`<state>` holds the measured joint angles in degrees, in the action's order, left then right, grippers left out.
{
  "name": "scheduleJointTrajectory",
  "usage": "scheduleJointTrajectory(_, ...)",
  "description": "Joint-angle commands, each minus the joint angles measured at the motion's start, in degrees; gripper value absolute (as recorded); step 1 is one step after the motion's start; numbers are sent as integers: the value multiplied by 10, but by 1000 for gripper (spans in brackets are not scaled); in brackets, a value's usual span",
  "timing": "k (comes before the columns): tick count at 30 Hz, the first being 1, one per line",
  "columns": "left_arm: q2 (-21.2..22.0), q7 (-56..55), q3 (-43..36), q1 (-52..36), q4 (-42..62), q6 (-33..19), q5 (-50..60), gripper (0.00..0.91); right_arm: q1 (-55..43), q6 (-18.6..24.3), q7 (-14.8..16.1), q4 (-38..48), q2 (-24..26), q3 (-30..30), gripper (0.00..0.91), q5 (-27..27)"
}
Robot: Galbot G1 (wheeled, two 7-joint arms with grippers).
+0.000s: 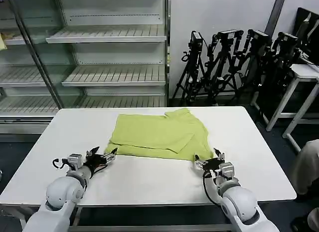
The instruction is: Fold and organize the clothes.
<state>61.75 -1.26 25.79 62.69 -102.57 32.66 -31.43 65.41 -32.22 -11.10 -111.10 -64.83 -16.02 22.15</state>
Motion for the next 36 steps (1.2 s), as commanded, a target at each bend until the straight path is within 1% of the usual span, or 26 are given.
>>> scheduleJointTrajectory(1,0,0,5,14,-9,4,-3,10,21,-10,-2,-14,6,-6,0,18)
scheduleJointTrajectory(8,-3,8,4,18,-6,4,-1,10,13,-10,-7,7,4,-7,0,51)
scheduleJointTrajectory(17,-8,10,8,24,-10,3,3,10,13,-8,-5,-2,3,-5,0,46)
scheduleJointTrajectory(19,-8,10,11,26,-14,3,3,10,16,4,-1,-5,4,-6,0,44)
scheduleJointTrajectory(23,-9,6,16,44,-38,3,3,10,29,9,5,-24,7,-7,0,27)
scheduleJointTrajectory(29,0,4,29,97,-102,3,20,10,80,13,9,-69,14,-27,0,14)
scheduleJointTrajectory(31,5,4,34,122,-126,3,27,10,114,16,14,-94,18,-41,0,-2)
scheduleJointTrajectory(36,23,-4,59,216,-197,3,38,10,198,34,26,-145,20,-76,0,-27)
